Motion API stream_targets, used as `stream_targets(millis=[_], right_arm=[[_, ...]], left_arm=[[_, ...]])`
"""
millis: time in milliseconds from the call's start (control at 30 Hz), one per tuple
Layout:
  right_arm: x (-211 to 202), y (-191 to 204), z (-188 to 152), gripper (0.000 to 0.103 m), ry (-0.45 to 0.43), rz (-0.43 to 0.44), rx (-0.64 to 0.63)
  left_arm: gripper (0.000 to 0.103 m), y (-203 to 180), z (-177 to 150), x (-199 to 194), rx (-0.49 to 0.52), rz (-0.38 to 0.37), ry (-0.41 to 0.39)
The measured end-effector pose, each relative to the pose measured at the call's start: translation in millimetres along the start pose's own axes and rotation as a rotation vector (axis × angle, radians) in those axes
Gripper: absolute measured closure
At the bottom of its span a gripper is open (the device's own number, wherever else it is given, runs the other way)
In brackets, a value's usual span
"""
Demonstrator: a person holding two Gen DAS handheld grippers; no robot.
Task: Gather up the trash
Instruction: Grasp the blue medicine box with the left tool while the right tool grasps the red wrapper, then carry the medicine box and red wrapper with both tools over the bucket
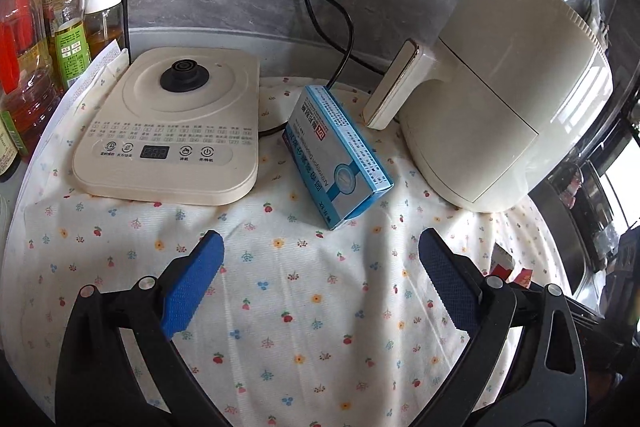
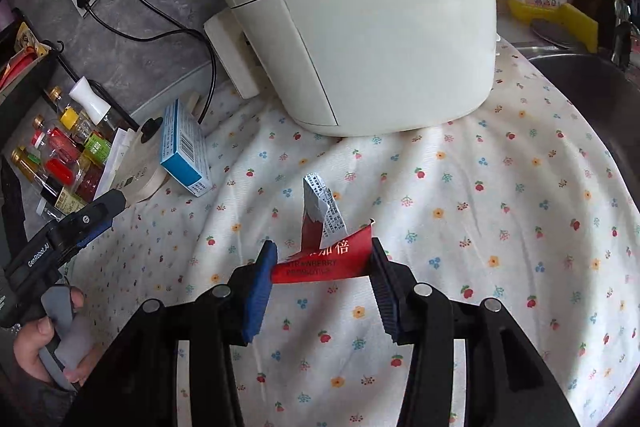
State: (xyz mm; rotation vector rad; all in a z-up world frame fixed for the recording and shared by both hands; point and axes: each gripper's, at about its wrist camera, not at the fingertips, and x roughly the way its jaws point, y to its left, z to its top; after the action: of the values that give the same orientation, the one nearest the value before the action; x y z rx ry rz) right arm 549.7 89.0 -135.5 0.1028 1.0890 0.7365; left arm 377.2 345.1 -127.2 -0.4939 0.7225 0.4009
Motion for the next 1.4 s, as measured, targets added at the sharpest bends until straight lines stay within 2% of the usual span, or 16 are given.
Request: stream_targets(millis=[167,500,533,600,633,667,700,733,833,1100,1400], right_arm=[[-27,-23,-6,0.057,-0.022,-0.057,0.029],[-73,-62,-20,0.057,-0.063,-0.147,0.078],[-76,-66,-22,0.057,-0.066,-0.153,0.085],[-82,-73,-28,0.057,-0.07,-0.165,0.1],[-86,-76,-30,0.057,-0.073,-0.169,0.107],[-89,-79,-33,0.057,-0.075,-0.172,0.113],[-92,-83,-36,0.057,-0.078,-0.176,0.118],[-95,-85,-38,0.057,-0.081,-0.178,0.124],[-104,-93,-47,0.057,-0.086,-0.179,0.144],[-128,-96,-71,0.057,-0.1,-0.148,0.135],[-179,-112,-116,0.057,-0.128,-0.133,0.159]], left_arm=[[0.006,-14,12,18,0.018,0.014,-0.007],[0.007,-46,31,57,0.089,0.149,-0.012],[0.009,-47,32,59,0.092,0.164,-0.015],[0.024,-51,32,63,0.096,0.19,-0.01],[0.048,-52,32,65,0.097,0.199,0.004],[0.066,-51,32,67,0.092,0.214,0.018],[0.07,-51,31,65,0.08,0.226,0.014],[0.082,-49,29,62,0.064,0.229,0.009],[0.082,-55,20,45,0.066,0.218,-0.018],[0.082,-82,-16,-11,0.094,0.11,-0.048],[0.082,-136,-76,-59,0.177,-0.023,-0.023]])
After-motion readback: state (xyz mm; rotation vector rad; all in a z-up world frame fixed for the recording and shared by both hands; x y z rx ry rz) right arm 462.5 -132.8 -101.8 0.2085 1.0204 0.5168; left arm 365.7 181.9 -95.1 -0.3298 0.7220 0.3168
